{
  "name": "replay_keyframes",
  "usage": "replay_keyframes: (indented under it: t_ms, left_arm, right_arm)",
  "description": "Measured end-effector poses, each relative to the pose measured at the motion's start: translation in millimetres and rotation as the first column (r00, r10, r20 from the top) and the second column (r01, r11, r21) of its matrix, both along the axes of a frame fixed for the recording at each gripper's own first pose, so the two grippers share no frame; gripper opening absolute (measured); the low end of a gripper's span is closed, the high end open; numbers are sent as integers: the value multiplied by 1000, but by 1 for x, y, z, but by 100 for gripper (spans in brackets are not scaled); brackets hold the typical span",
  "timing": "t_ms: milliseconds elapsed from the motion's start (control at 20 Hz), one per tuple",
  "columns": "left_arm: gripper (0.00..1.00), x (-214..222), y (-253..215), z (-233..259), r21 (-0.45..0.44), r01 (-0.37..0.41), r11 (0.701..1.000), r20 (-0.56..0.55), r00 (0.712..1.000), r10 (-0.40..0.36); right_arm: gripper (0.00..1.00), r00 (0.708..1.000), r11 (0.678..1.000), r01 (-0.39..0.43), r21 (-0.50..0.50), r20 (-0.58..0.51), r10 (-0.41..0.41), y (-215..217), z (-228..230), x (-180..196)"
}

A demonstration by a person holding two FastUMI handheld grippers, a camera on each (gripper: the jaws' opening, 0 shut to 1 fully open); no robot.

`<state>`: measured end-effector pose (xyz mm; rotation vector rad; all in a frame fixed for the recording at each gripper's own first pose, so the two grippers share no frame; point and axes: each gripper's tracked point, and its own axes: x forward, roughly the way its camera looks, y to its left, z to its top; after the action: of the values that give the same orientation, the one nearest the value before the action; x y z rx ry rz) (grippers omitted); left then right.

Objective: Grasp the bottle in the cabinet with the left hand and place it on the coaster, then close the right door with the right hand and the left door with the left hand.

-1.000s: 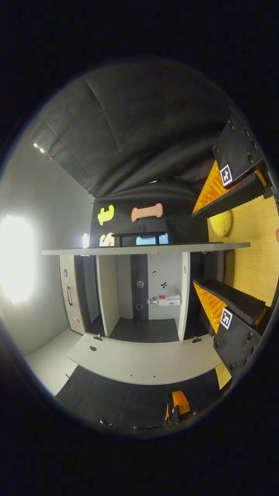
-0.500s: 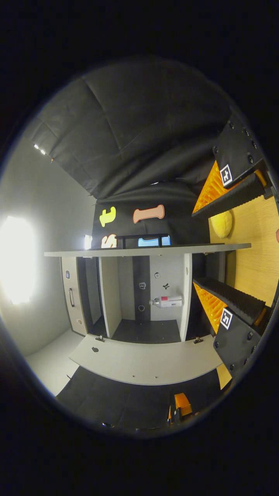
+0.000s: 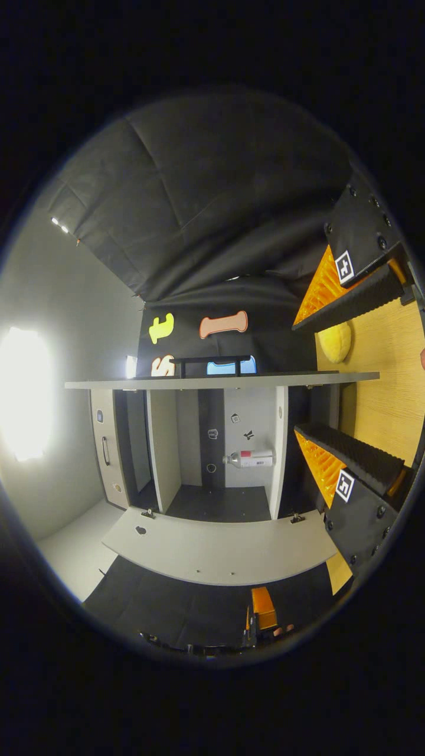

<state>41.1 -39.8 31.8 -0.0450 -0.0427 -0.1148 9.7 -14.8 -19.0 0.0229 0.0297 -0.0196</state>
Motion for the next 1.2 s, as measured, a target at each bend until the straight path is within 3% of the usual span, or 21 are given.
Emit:
replay_keyframes:
  t_ms: [250,300,450,500,550,700,750,950,1200]
  left_arm:
    - [82,37,-35,18,-19,10,1000,28,1000,-10]
    - [89,43,-42,19,-28,12,1000,28,1000,-11]
    - [89,70,-64,19,-53,26,998,21,999,-25]
    - [82,78,-71,19,-58,36,998,15,999,-35]
    - [89,87,-78,22,-63,45,997,15,999,-44]
    - [89,123,-97,29,-46,77,996,21,997,-76]
    - [82,134,-103,33,-42,86,995,31,996,-85]
    - [82,187,-132,34,-77,148,986,34,989,-146]
    - [82,259,-166,21,-44,198,979,15,980,-198]
  right_arm:
    - [98,999,999,-36,-3,-21,36,-19,-11,4]
    - [98,999,999,-42,-1,-29,41,-24,-14,3]
    - [96,999,999,-36,-7,-40,36,-45,-22,0]
    - [98,999,1000,-23,-4,-44,23,-53,-23,-2]
    - [96,999,1000,-5,4,-48,5,-62,-26,-4]
    - [98,997,998,53,24,-64,-51,-81,-30,-6]
    - [98,995,997,72,19,-73,-71,-87,-32,-6]
    - [98,979,981,193,28,-75,-191,-111,-31,-8]
    - [98,945,948,319,15,-84,-317,-133,-36,-5]
